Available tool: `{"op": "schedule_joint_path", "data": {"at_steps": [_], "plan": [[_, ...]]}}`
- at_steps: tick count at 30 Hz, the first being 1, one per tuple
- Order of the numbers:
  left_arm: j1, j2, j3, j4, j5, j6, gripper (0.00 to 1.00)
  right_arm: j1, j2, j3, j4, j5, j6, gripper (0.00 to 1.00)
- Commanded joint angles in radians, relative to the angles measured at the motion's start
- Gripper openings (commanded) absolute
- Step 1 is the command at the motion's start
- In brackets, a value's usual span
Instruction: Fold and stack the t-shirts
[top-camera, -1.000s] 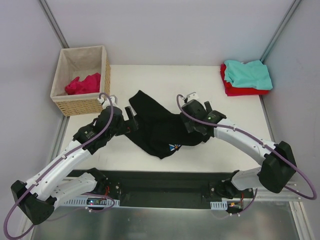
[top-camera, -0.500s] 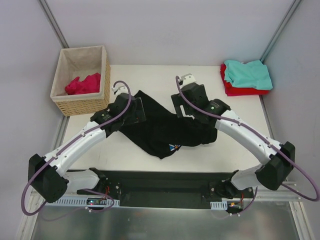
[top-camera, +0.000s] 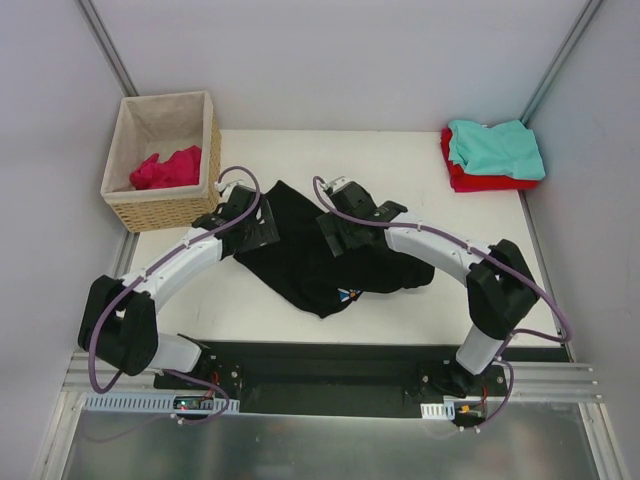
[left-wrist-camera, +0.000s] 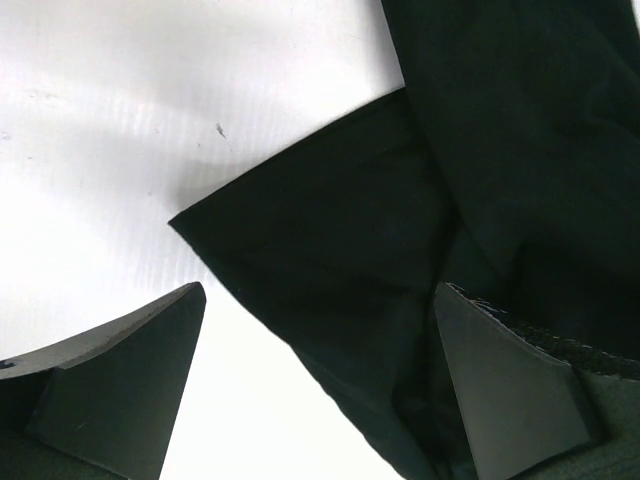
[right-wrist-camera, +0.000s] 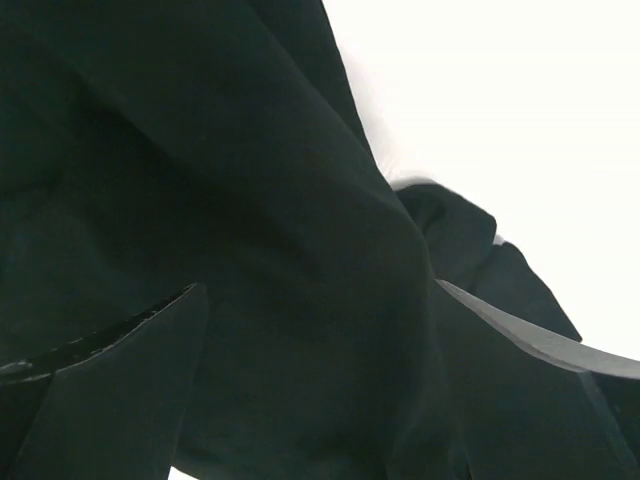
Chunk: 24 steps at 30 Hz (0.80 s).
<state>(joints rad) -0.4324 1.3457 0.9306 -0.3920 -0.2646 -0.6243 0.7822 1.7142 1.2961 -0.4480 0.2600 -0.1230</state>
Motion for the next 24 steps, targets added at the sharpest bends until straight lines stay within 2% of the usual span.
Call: {"op": "schedule_joint_path", "data": {"at_steps": [1,3,5,6,8,9,11,14,18,21,24], "plan": [[0.003,0.029,0.014,0.050,0.028,-0.022,0.99,-0.001,0.007,0.025,0.060,-0.022,0.002,0.96],[0.003,0.023,0.011,0.056,0.031,-0.020,0.99,-0.004,0.019,0.049,0.055,-0.030,-0.007,0.99],[0.003,0.009,0.005,0.058,0.025,-0.011,0.99,-0.008,0.031,0.063,0.052,-0.039,-0.012,0.89],[0.004,0.004,-0.001,0.058,0.018,-0.009,0.99,-0.006,0.033,0.080,0.049,-0.047,-0.013,0.65],[0.006,-0.016,-0.009,0.055,0.013,-0.002,0.99,-0.009,0.038,0.089,0.046,-0.047,-0.012,0.34],[0.011,-0.020,-0.016,0.056,0.013,0.000,0.99,-0.009,0.041,0.094,0.045,-0.048,-0.012,0.15],[0.014,-0.040,-0.022,0.058,0.013,0.003,0.99,-0.011,0.050,0.100,0.045,-0.051,-0.009,0.06],[0.021,-0.060,-0.036,0.056,0.021,0.002,0.99,-0.015,0.077,0.089,0.045,-0.056,0.003,0.13],[0.027,-0.088,-0.059,0.056,0.024,0.000,0.99,-0.015,0.071,0.043,0.077,-0.036,0.017,0.63],[0.030,-0.098,-0.068,0.056,0.025,0.001,0.99,-0.020,0.062,0.020,0.089,-0.019,0.003,0.83],[0.032,-0.103,-0.070,0.056,0.027,0.003,0.99,-0.043,0.068,0.005,0.094,-0.024,0.003,0.83]]}}
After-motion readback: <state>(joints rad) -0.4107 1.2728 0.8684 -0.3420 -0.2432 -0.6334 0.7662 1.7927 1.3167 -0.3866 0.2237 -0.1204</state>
